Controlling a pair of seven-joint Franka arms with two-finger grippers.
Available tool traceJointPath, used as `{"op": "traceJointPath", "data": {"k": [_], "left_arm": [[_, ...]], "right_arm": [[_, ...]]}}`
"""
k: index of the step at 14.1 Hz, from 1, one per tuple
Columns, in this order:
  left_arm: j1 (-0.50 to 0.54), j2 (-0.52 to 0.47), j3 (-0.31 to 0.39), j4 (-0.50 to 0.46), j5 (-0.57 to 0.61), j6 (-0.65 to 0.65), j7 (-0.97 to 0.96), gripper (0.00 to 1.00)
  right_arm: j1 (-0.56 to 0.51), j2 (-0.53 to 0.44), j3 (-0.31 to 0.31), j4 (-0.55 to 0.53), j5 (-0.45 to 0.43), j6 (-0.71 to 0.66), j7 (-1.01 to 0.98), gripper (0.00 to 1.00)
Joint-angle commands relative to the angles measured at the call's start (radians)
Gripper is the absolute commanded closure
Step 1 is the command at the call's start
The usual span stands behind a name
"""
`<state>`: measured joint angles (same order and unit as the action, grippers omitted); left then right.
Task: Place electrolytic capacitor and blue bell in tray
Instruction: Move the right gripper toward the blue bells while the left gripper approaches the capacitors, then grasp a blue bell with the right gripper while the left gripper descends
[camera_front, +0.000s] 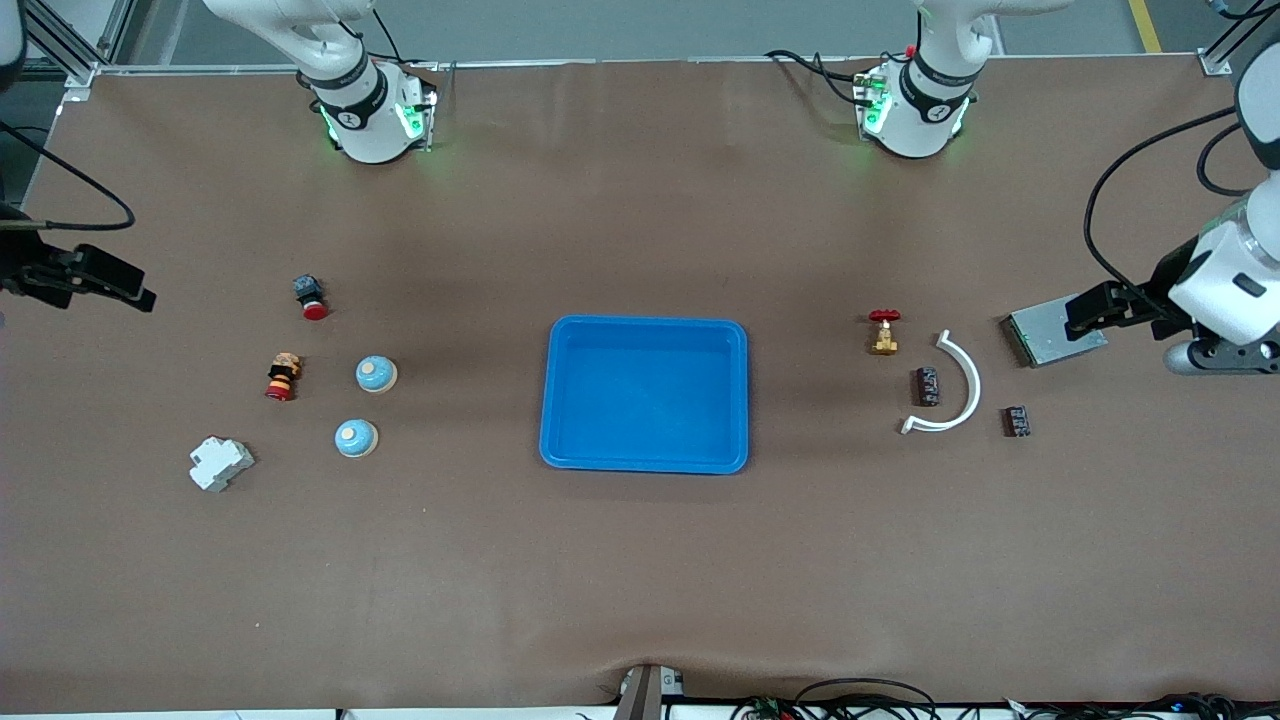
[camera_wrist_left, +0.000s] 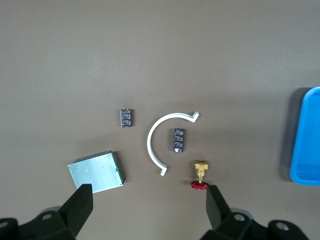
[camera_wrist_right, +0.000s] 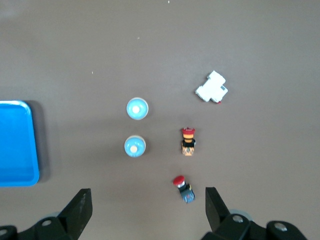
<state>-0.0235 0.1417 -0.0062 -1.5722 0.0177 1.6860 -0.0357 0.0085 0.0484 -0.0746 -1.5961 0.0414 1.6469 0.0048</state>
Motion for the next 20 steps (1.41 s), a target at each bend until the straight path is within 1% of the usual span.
{"op": "traceJointPath", "data": {"k": [1,3,6,8,11,14,15,20], "left_arm": [[0.005,0.061,0.000,0.023,0.007,-0.003,0.001,0.00],[0.004,0.107,0.000,0.023,0.007,-0.003,-0.001,0.00],[0.013,0.165,0.000,0.021,0.013,0.021,0.010,0.00],[0.051,0.206,-0.001,0.014,0.005,0.049,0.000,0.00],[0.082,0.262,-0.001,0.011,0.015,0.086,0.017,0.00],[0.096,0.318,-0.001,0.009,0.013,0.124,0.017,0.00],[0.097,0.322,-0.001,0.002,0.011,0.135,0.011,0.00],[0.096,0.325,0.000,-0.100,0.014,0.256,0.002,0.00]], "right_arm": [[0.008,-0.084,-0.001,-0.183,0.006,0.108,0.011,0.00],[0.005,-0.081,-0.001,-0.252,0.006,0.160,0.015,0.00],[0.007,-0.081,-0.001,-0.381,0.006,0.296,0.015,0.00],[0.008,-0.076,-0.001,-0.438,0.006,0.355,0.014,0.00],[0.019,-0.073,-0.001,-0.548,0.006,0.502,0.014,0.00],[0.044,-0.038,0.001,-0.597,0.006,0.598,0.015,0.00],[0.044,-0.029,0.001,-0.611,0.006,0.637,0.015,0.00],[0.071,0.059,0.001,-0.642,0.008,0.746,0.017,0.00]]}}
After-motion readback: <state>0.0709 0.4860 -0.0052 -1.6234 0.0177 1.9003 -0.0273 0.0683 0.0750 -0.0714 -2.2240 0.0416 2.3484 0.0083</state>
